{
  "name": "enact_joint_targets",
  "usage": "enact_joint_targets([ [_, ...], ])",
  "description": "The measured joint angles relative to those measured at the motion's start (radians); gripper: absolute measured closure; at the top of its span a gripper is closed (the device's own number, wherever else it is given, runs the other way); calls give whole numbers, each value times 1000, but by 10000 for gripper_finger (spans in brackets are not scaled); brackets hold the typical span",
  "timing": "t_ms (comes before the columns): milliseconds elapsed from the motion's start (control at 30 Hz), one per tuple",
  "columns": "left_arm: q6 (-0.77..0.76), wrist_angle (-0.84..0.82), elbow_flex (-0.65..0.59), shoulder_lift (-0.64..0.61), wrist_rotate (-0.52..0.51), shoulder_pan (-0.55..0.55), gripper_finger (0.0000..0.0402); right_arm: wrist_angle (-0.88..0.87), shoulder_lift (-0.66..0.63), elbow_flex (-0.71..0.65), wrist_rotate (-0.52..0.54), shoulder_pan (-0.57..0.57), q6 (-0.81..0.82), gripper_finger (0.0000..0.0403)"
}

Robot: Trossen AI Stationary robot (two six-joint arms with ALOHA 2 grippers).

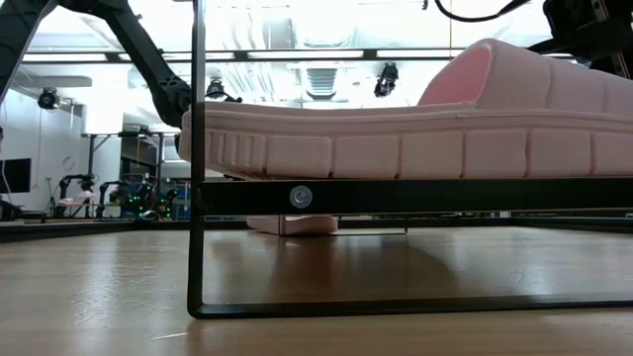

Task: Pick and place slides into the shelf
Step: Put the pink slide on the shelf

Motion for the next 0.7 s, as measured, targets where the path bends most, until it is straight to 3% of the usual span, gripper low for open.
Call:
enact_joint_targets([
  [433, 12, 0, -1, 0, 6, 0, 383, -1, 0, 0, 0, 0, -5, 216],
  [700, 24, 0, -1, 0, 7, 0, 400, -1, 0, 0, 0, 0, -6, 216],
])
